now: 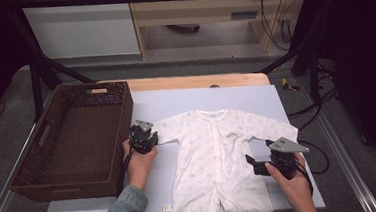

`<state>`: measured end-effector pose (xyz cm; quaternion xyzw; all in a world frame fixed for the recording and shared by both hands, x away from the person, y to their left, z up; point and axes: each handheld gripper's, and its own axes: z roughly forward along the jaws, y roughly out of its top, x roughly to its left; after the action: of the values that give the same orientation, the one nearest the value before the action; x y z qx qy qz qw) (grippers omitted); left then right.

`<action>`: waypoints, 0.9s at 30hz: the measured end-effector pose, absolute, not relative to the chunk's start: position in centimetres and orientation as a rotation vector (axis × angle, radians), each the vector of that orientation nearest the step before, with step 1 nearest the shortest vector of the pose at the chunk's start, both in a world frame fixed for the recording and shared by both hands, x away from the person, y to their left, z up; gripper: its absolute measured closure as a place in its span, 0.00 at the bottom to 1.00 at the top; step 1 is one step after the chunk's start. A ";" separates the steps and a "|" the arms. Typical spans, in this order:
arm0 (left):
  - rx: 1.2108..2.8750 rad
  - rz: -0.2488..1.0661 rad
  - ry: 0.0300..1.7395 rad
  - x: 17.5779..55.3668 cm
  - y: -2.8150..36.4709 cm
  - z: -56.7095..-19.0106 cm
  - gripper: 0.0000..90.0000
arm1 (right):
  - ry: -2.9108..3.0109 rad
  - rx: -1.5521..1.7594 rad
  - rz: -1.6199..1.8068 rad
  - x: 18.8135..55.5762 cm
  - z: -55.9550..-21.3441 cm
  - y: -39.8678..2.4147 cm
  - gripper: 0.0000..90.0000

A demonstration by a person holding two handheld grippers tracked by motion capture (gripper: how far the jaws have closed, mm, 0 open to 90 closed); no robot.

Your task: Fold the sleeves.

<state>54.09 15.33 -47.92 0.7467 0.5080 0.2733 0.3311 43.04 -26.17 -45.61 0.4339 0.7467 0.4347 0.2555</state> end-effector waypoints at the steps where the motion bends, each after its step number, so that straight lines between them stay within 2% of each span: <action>1: 1.952 0.712 1.329 54.1 15.4 -48.0 0.81 | 2.025 1.175 1.183 43.0 -45.6 -26.2 0.09; 13: 1.938 0.703 1.331 54.1 15.7 -48.4 0.96 | 2.026 1.183 1.183 43.0 -45.6 -26.1 0.09; 20: 1.872 0.699 1.260 53.8 15.3 -47.4 0.97 | 2.024 1.182 1.183 43.0 -45.6 -26.2 0.09; 27: 1.872 0.695 1.146 53.5 13.3 -46.1 0.97 | 2.027 1.185 1.182 43.0 -45.6 -26.1 0.09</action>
<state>53.48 13.32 -46.12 0.7425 0.4545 0.2757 0.4076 43.00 -26.08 -45.59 0.4362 0.7458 0.4349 0.2536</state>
